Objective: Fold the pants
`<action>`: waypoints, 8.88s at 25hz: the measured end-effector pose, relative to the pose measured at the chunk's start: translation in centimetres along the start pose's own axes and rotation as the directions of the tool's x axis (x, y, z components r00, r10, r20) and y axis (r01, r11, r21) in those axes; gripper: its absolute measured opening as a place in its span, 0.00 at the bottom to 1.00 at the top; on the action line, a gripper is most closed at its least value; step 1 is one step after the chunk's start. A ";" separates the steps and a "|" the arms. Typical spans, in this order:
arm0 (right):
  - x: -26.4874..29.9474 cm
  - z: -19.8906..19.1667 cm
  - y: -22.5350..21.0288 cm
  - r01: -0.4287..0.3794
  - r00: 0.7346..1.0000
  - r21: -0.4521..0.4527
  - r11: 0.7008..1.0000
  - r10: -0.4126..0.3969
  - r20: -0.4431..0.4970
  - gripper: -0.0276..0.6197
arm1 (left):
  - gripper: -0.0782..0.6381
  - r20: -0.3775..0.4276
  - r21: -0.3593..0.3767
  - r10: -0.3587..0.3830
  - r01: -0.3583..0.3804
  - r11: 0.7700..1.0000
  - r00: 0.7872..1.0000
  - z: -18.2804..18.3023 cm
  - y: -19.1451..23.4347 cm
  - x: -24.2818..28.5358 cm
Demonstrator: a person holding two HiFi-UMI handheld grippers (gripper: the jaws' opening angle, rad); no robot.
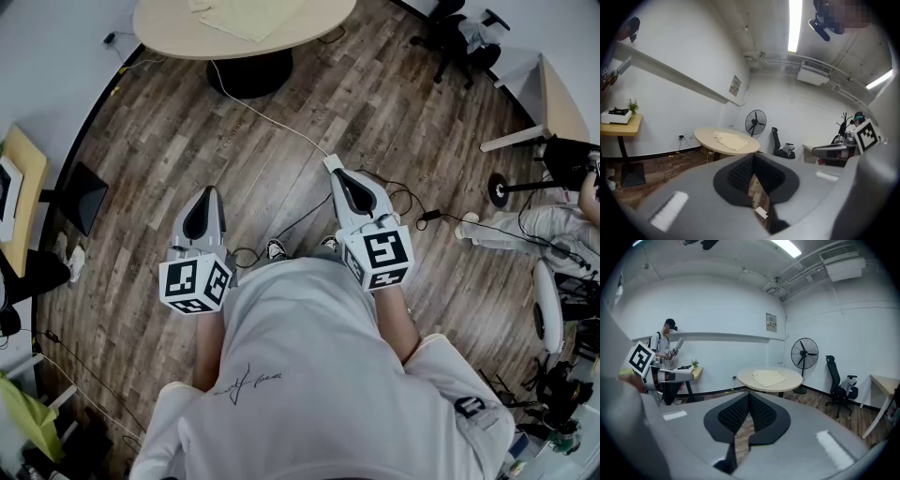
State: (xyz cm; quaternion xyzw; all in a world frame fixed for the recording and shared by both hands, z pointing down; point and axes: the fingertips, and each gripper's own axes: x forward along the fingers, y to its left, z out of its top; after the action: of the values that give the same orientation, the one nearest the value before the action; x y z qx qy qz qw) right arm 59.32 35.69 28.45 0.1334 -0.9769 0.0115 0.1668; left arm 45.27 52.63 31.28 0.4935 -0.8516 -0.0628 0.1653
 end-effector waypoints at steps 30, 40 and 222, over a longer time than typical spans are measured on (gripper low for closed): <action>8.2 -1.1 2.1 -0.351 0.931 0.042 0.936 0.353 -0.091 0.04 | 0.18 -0.166 0.012 -0.029 0.032 0.999 0.986 -3.2 2.1 6.4; 16.5 1.0 -5.6 -0.360 0.926 -0.013 0.933 0.355 -0.124 0.04 | 0.18 -0.178 0.055 -0.074 0.085 0.995 0.981 0.5 -0.4 19.1; 100.4 8.8 -38.5 -0.491 0.707 -0.253 0.833 0.212 -0.675 0.04 | 0.32 -0.826 0.428 0.099 0.503 0.751 0.555 10.1 57.0 95.9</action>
State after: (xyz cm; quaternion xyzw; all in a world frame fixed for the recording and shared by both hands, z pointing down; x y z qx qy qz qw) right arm -24.57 -27.80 52.28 -0.1103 -0.8518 -0.1205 0.4977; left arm -48.87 -1.81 58.23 0.5919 -0.5807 0.4343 0.3520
